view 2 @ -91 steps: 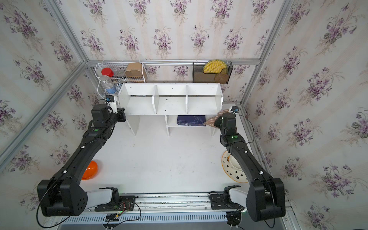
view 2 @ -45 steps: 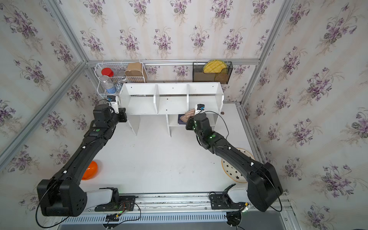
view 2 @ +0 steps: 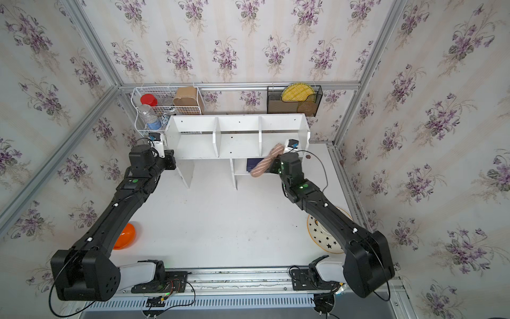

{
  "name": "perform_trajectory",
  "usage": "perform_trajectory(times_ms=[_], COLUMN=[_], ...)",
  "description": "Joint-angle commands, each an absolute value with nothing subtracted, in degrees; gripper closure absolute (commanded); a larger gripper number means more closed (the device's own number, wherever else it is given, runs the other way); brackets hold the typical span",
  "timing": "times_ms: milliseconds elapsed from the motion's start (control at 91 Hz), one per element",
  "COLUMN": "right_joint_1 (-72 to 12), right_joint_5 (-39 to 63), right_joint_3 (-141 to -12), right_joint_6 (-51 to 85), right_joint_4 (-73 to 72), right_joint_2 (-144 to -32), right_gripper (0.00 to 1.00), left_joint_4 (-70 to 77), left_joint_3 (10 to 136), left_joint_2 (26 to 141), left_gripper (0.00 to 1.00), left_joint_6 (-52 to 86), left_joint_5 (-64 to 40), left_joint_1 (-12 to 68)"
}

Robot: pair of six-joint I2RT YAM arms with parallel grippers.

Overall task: Wipe the bookshelf clean with a cloth
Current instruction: Wipe the dust from the shelf.

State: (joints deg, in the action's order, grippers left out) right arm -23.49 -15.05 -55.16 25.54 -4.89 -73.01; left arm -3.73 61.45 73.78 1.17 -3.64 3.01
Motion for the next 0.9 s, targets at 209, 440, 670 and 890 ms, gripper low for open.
perform_trajectory(times_ms=[209, 440, 670, 890], right_joint_1=[-9.5, -8.7, -8.8, -16.5], right_joint_5=[-9.2, -8.0, -3.1, -2.0], right_joint_3=[-51.0, -42.5, -39.5, -41.2], right_joint_6=[25.7, 29.6, 29.9, 27.0], right_joint_4=[-0.2, -6.0, -9.7, -11.7], right_joint_2=[-73.2, -78.4, -78.7, -78.1], right_gripper=[1.0, 1.0, 1.0, 1.0], left_joint_4=[-7.8, -7.8, -7.5, -7.3], left_joint_3=[61.3, 61.3, 61.3, 61.2], left_joint_2=[73.7, 73.7, 73.7, 74.0], left_gripper=[1.0, 1.0, 1.0, 1.0], left_joint_6=[2.1, 1.7, 2.0, 2.4], left_joint_5=[-7.9, -8.2, -9.1, -9.9], left_joint_1=[3.1, 3.1, 3.1, 3.3])
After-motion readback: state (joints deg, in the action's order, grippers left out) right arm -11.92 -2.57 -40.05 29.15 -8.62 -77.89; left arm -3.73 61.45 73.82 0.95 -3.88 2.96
